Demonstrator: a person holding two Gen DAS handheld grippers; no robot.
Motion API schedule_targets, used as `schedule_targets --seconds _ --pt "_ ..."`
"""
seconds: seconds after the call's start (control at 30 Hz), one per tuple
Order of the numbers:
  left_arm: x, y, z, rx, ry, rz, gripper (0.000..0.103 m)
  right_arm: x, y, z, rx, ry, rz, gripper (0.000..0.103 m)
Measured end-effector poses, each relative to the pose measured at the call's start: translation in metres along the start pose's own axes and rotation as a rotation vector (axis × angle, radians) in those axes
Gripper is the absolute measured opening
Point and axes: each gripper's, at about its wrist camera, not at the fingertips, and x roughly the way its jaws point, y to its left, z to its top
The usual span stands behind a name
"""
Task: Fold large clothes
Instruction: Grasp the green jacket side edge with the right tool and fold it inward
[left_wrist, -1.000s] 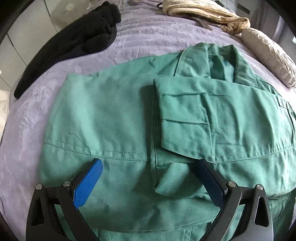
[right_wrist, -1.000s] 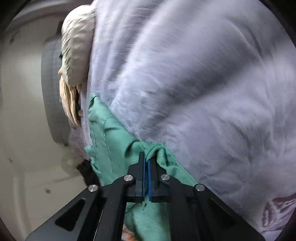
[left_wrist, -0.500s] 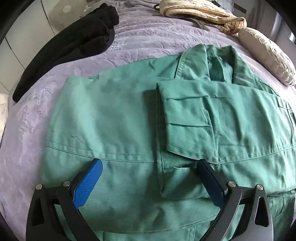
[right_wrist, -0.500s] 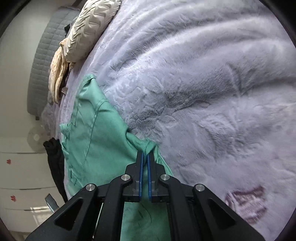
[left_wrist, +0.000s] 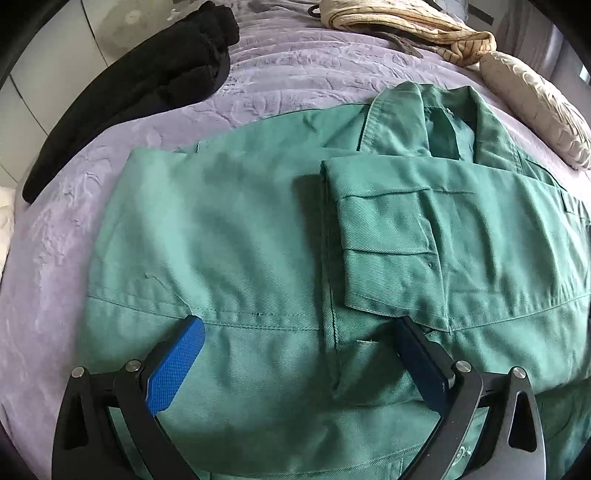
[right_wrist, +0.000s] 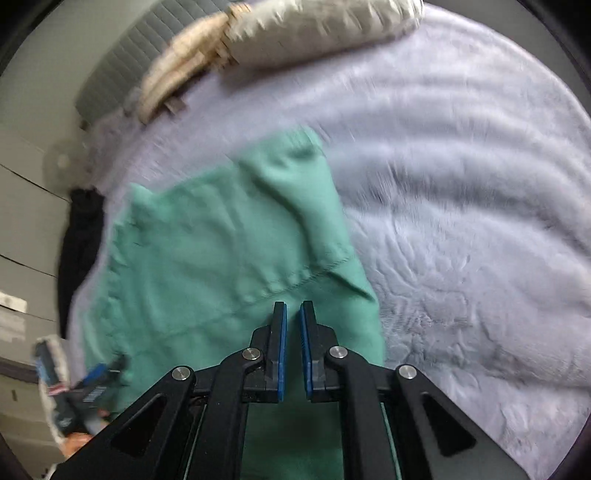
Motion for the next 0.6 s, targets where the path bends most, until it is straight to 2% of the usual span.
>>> schedule_targets --seconds 0.07,0.13,0.2,0.27,0.43,0.6 --pt "-0.002 0.002 0.001 0.006 0.009 0.001 0.102 0.006 -0.011 0.000 0.018 -0.003 -0.001 0.001" --pt "-0.004 0.004 0.003 0.014 0.018 0.002 0.102 -0.002 -0.024 0.001 0.063 -0.018 -0.001 0.001" --pt "-0.009 0.003 0.003 0.028 0.020 0.015 0.102 -0.012 -0.034 0.002 0.108 -0.025 0.004 0.008" --pt "-0.014 0.000 0.004 0.038 0.024 0.032 0.102 -0.023 -0.041 0.001 0.138 -0.018 0.004 0.009" --pt "-0.025 -0.006 0.003 0.051 0.046 0.050 0.102 -0.045 -0.040 -0.013 0.134 0.005 0.034 0.010" --pt "-0.035 -0.012 -0.007 0.077 0.065 0.070 0.102 -0.048 -0.033 -0.029 0.110 0.050 0.063 0.011"
